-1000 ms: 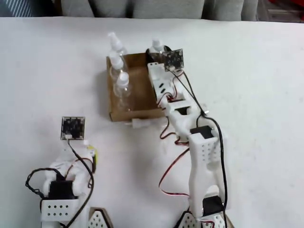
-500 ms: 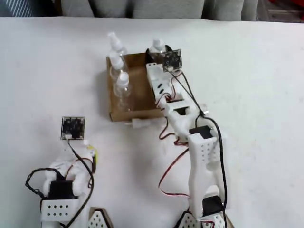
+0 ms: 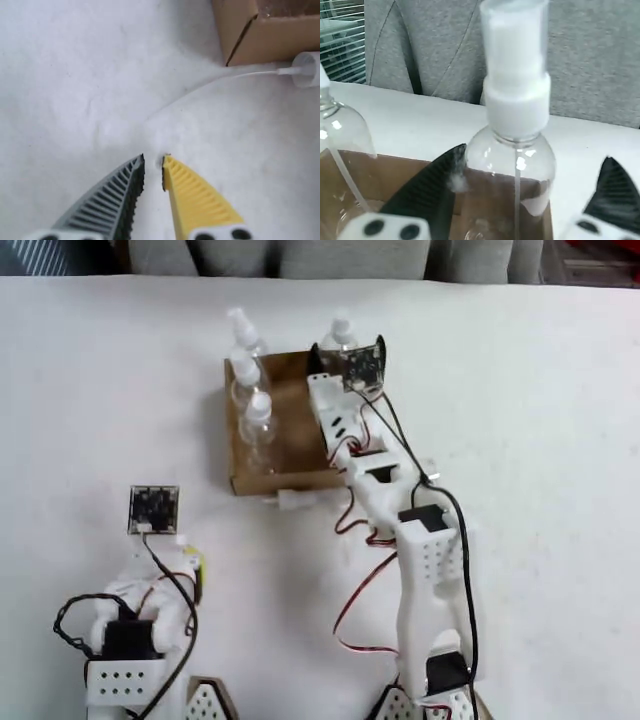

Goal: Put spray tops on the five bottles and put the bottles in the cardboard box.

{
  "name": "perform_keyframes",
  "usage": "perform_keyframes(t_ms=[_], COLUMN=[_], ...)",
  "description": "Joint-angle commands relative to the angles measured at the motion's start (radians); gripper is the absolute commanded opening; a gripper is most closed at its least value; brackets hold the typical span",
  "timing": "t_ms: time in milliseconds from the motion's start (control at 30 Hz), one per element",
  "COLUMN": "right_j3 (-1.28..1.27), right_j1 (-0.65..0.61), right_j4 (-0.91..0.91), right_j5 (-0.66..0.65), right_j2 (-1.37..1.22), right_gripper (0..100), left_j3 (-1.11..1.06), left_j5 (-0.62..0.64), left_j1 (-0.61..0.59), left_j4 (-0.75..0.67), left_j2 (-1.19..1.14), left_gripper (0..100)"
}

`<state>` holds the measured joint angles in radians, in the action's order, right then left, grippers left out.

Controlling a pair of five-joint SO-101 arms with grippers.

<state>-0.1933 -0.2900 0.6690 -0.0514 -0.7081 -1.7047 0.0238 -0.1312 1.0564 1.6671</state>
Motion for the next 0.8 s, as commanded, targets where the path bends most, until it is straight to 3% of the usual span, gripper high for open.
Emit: perform_keyframes(t_ms=[0,667,767], right_j3=[0.006,-0.095,-0.095], right_j1=[0.002,-0.008,-0.008], right_j4=[0.001,0.082,0.081], right_j5=[-0.011,-0.014,-0.074], right_j2=[0.021,0.127,0.125], right_gripper=[34.3,34.4,34.4], left_j3=[0.005,0.005,0.005], left_j5=[-0.012,-0.012,-0.012], left_j1=[0.013,0.013,0.013], left_j4=[-0.037,-0.037,-0.037], left_j2=[0.010,0.010,0.010], left_gripper=[8,8,8])
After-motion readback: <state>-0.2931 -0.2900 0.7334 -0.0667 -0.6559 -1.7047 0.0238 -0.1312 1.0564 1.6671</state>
